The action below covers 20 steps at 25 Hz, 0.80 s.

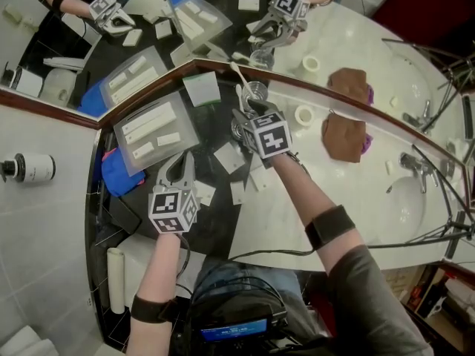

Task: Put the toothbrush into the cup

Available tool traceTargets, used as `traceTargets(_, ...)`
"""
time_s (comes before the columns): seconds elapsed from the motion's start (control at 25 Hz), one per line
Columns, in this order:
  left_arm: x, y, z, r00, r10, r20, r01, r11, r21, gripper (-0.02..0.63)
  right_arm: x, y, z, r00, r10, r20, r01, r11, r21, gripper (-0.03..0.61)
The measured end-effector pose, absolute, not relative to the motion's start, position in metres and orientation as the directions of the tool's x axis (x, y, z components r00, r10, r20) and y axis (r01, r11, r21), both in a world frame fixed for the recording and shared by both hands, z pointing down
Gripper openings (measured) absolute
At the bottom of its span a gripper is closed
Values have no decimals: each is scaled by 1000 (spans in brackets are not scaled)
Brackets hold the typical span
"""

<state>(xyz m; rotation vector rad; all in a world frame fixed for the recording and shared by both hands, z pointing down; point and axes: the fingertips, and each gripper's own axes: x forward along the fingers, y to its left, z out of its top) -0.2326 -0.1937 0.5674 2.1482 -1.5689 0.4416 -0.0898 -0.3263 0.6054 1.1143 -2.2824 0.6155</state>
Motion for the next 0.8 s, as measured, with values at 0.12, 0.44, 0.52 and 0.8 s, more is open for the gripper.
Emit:
traceTargets(0.12, -234, -194, 570, 303, -809, 504, -953, -256, 163, 3, -92, -329, 608, -523, -570, 633, -810, 563, -162, 165)
traceTargets(0.44, -237, -192, 574, 298, -803, 516, -954, -252, 160, 3, -97, -328, 609, -535, -564, 629, -801, 576, -164, 54)
traceTargets(0.52, -238, -191, 574, 296, -804, 516, -955, -249, 160, 2, -98, -328, 607, -535, -569, 624, -800, 579, -159, 52)
traceTargets(0.8, -242, -188, 574, 288, -806, 516, -958, -241, 157, 2, -97, -329, 596, -536, -601, 592, -805, 576, -144, 51)
